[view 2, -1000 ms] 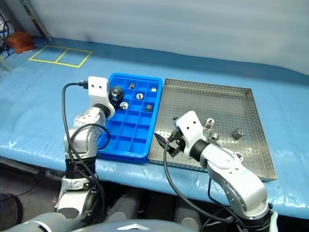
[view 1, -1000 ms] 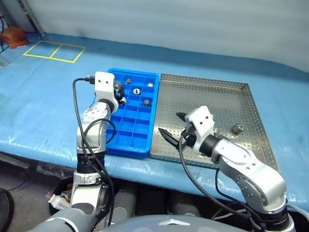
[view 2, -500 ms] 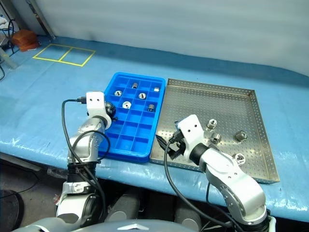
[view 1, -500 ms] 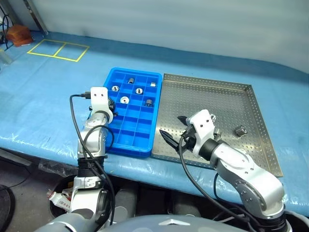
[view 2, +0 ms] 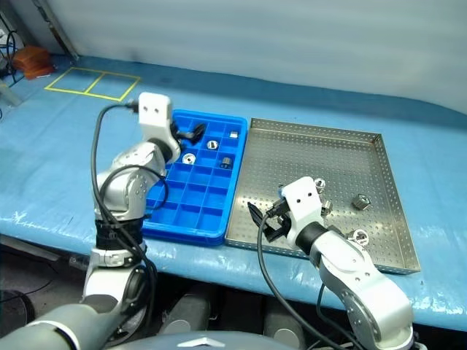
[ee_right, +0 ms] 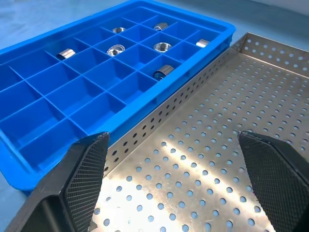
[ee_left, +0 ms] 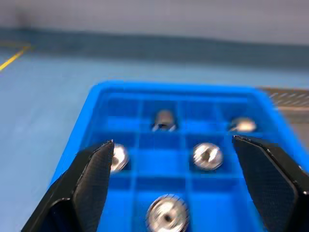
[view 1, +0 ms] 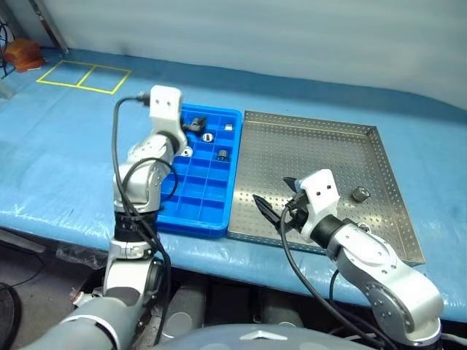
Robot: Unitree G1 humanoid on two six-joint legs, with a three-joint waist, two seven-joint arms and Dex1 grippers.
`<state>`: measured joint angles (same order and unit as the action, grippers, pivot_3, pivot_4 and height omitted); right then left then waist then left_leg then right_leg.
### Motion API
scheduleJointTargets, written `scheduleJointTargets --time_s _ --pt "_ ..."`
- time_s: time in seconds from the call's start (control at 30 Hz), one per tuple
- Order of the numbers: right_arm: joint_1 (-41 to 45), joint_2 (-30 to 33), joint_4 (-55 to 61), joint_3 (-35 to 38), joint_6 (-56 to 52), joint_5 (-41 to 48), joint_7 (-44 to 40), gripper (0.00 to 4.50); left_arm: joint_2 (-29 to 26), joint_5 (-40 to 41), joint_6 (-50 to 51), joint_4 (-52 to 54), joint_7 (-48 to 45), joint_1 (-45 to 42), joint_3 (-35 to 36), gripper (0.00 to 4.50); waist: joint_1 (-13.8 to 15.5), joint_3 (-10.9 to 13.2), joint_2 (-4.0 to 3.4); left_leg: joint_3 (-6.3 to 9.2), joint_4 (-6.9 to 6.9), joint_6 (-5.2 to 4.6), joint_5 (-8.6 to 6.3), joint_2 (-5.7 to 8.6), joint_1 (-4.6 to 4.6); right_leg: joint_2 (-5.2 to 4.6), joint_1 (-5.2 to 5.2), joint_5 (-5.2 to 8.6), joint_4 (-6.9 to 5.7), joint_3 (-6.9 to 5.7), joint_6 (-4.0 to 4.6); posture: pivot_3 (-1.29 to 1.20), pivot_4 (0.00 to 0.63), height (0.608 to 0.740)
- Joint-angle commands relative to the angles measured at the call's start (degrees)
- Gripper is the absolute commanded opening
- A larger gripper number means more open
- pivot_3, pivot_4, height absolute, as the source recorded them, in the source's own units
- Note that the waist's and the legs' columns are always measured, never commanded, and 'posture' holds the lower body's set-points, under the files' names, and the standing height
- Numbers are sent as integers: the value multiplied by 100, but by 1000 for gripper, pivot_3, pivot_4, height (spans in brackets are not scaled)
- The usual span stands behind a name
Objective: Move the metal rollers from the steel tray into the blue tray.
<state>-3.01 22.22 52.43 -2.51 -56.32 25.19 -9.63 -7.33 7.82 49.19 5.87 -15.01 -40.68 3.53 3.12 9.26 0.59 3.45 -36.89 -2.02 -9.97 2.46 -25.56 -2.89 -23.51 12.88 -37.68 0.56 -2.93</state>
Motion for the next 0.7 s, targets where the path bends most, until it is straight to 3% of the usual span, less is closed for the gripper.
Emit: scheduleJointTargets --time_s 0.03,0.13,0.27,0.43,0.7 --pt "-178 72 346 164 -32 4 36 4500 -115 512 -211 -308 -1181 -450 -543 4331 -67 0 0 -1 1 -3 -1 3 0 -4 2 -1 1 1 1 4 150 740" --pt "-378 46 461 272 -26 -8 90 4500 -265 496 -738 -1113 -2261 -770 -1290 4331 -180 -1 -2 -10 10 -8 -1 2 -1 -3 12 1 1 8 2 -19 150 740" --pt "-662 -141 530 522 -72 -149 419 4500 87 235 -1584 -2305 -2854 -1140 -1949 4331 -252 0 -1 -16 22 -33 15 -3 -1 1 6 6 -2 15 0 -32 150 740" --pt "-900 -304 604 545 -102 -311 686 4500 878 -305 -2655 -4007 -2361 -1596 -2220 4331 -307 0 0 -21 28 -36 16 -2 -8 -2 -2 9 0 19 -8 -105 150 740" --pt "-1082 -664 633 334 -35 -558 1012 4500 1908 -557 -3789 -6283 -1560 -2188 -1913 4331 -572 1 0 -37 24 -49 8 -4 -11 -1 -6 -5 2 31 -61 -158 150 740"
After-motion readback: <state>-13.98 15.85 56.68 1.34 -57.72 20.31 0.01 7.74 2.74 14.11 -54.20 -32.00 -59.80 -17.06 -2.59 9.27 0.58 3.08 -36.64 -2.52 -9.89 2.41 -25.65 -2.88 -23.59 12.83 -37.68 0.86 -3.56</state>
